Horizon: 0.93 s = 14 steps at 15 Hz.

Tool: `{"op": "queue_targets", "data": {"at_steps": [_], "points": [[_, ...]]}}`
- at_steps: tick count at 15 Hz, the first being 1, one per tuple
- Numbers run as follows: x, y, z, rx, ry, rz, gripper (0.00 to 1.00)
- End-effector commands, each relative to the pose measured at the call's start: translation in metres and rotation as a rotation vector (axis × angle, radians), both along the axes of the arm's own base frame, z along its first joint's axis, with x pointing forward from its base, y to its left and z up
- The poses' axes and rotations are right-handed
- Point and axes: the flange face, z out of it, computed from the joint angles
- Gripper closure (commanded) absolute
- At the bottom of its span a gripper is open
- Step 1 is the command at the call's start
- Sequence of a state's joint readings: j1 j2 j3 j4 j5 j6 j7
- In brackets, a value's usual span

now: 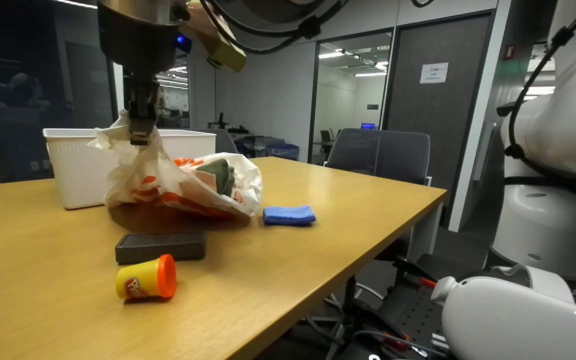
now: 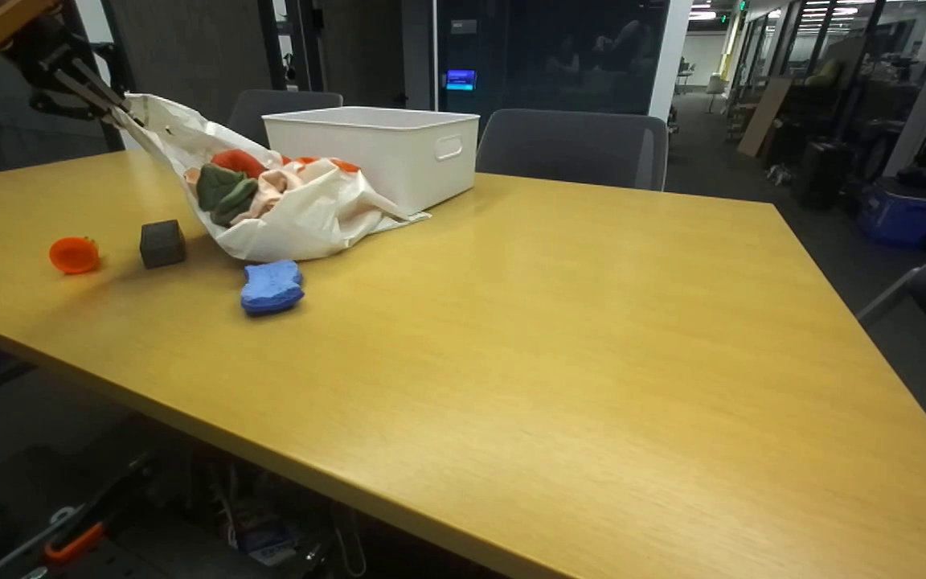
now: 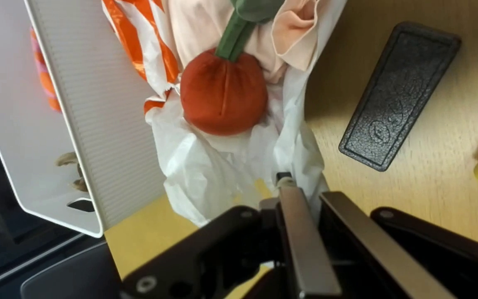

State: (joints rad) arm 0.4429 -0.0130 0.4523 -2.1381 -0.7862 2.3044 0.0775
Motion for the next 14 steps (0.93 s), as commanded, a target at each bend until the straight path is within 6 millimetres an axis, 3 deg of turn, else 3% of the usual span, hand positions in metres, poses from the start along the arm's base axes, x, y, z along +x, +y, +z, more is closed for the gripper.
{"op": "queue_targets", "data": {"at_steps": [1,3,4,5,14], "points": [[0.002,0.011,-0.016,-0.046,-0.025,-0.049,0.94],[0.002,0.013,-0.031,-0.068,0.005,-0.073,0.94],[0.002,0.013,-0.037,-0.078,0.02,-0.093,0.69],[0.001,0.013,-0.042,-0.101,0.026,-0.115,0.68],[-0.017,0.015,-0.025,-0.217,0.007,-0.36,0.01]]}}
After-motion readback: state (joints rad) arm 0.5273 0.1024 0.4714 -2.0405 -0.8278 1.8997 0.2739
